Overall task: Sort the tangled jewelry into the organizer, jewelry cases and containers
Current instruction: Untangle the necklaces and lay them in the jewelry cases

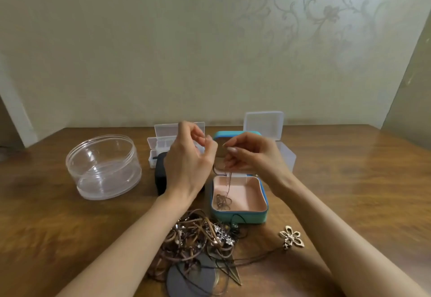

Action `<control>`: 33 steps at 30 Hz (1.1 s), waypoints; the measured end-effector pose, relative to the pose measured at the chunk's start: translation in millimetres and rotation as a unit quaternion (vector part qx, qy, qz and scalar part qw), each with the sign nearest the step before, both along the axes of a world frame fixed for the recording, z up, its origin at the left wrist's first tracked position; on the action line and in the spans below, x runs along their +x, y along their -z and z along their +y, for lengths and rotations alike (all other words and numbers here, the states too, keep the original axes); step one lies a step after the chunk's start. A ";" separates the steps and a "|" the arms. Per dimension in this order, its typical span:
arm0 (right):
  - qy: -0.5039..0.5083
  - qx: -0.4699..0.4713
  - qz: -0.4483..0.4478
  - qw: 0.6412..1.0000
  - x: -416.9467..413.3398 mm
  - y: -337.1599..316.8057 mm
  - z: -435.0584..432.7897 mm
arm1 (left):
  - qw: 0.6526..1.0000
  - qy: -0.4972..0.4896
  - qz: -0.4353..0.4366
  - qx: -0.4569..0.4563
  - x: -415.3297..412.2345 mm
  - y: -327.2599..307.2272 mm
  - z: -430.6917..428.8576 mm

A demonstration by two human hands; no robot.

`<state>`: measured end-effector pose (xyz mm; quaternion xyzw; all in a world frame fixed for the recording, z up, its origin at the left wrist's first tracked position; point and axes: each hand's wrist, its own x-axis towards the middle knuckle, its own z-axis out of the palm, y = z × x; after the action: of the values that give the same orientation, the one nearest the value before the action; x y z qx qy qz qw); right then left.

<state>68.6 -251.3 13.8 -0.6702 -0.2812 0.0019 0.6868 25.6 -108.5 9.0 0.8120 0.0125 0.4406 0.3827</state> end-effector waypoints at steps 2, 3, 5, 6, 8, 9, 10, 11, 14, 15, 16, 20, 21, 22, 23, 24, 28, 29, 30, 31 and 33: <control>-0.003 -0.006 -0.005 1.000 -1.7 0.0 0.0 | 0.996 0.001 0.061 0.071 -5.9 -1.6 -0.7; 0.000 -0.016 -0.013 1.000 -2.1 -0.1 -0.2 | 0.989 0.003 0.108 0.104 -7.1 0.2 -1.3; -0.006 -0.033 -0.022 0.999 -2.1 0.5 -1.3 | 0.976 0.030 0.181 0.117 -7.1 6.3 -3.4; -0.019 -0.033 -0.018 0.999 -1.8 0.8 -2.0 | 0.975 0.068 0.189 0.089 -6.2 9.6 -5.2; -0.034 -0.031 -0.016 0.999 -1.6 0.8 -2.7 | 0.974 0.132 0.186 0.017 -4.8 12.7 -6.2; -0.031 -0.034 -0.021 0.999 -1.5 0.7 -2.4 | 0.973 0.139 0.183 0.005 -4.5 11.7 -5.2; -0.023 -0.040 -0.031 0.998 -1.1 0.8 -1.7 | 0.974 0.136 0.179 0.006 -4.5 9.9 -3.1; -0.013 -0.050 -0.043 0.998 -0.9 0.9 -1.0 | 0.976 0.131 0.175 0.013 -4.6 8.1 -0.6; 0.008 -0.085 -0.075 0.994 -0.2 0.8 -1.1 | 0.974 0.121 0.183 0.056 -6.2 3.6 4.4; 0.007 -0.095 -0.083 0.992 -0.7 0.1 -1.7 | 0.973 0.120 0.186 0.069 -6.4 3.1 5.3; 0.003 -0.103 -0.089 0.991 -0.9 -0.1 -2.4 | 0.971 0.117 0.190 0.082 -6.2 3.0 6.4; 0.013 -0.136 -0.116 0.984 -0.7 -0.8 -3.6 | 0.965 0.096 0.205 0.133 -6.0 0.8 10.1; 0.026 -0.153 -0.128 0.980 0.2 0.1 -3.4 | 0.965 0.091 0.202 0.142 -6.0 -1.0 11.1; 0.039 -0.174 -0.143 0.973 1.4 1.0 -3.3 | 0.966 0.092 0.197 0.140 -6.3 -3.5 11.9; 0.052 -0.194 -0.157 0.967 2.0 1.9 -2.9 | 0.968 0.104 0.191 0.123 -6.8 -5.9 12.6; 0.062 -0.210 -0.164 0.962 2.4 3.0 -2.6 | 0.970 0.123 0.187 0.096 -7.6 -8.0 12.7; 0.099 -0.224 -0.161 0.956 1.4 4.6 -1.0 | 0.969 0.166 0.182 -0.010 -9.3 -10.1 10.9; 0.104 -0.221 -0.150 0.958 0.6 3.6 -1.3 | 0.970 0.161 0.182 -0.022 -9.4 -9.3 10.2; 0.109 -0.221 -0.140 0.959 -0.5 1.7 -1.8 | 0.971 0.149 0.184 -0.026 -9.2 -7.8 9.9; 0.111 -0.220 -0.129 0.961 -2.4 -0.9 -2.4 | 0.972 0.135 0.192 -0.025 -9.1 -5.9 10.1; 0.099 -0.188 -0.083 0.974 -6.0 -6.3 -3.5 | 0.967 0.124 0.221 -0.015 -8.2 -1.4 10.7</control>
<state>62.6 -254.8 20.1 -0.8094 -0.2645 -0.0688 0.5199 17.4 -97.8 10.3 0.8787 0.0027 0.1995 0.4337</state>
